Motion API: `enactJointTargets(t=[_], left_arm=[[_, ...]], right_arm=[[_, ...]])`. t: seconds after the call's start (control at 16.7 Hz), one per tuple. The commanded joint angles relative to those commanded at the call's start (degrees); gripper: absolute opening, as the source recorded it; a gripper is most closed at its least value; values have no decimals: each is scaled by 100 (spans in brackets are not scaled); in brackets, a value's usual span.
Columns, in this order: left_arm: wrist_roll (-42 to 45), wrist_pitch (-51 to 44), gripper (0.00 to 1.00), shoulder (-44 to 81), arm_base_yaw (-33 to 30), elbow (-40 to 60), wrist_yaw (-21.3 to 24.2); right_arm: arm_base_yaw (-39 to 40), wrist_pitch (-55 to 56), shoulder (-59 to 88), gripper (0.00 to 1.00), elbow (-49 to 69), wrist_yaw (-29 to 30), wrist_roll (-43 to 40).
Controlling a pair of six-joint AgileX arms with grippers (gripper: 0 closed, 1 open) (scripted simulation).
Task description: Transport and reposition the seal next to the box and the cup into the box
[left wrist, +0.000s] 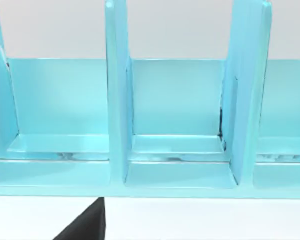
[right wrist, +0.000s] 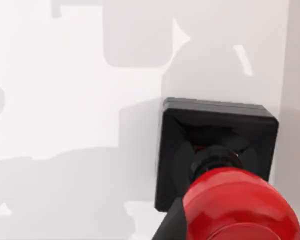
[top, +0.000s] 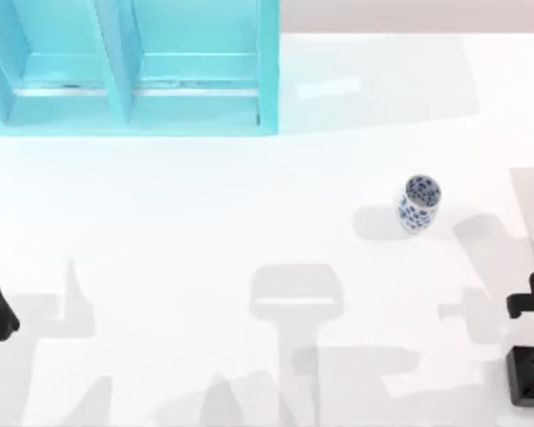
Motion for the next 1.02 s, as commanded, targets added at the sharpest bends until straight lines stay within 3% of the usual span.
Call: enactJointTargets(t=[0.18, 0.24, 0.78, 1.02], left_arm=[[0, 0, 100, 0, 0, 0, 0], [0, 0, 100, 0, 0, 0, 0], [0, 0, 100, 0, 0, 0, 0], [0, 0, 100, 0, 0, 0, 0]], right_arm=[[0, 0, 0, 98, 0, 0, 0], [0, 0, 0, 100, 0, 0, 0], [4, -18, -3, 100, 19, -2, -2], [5, -655, 35, 100, 667, -12, -3]])
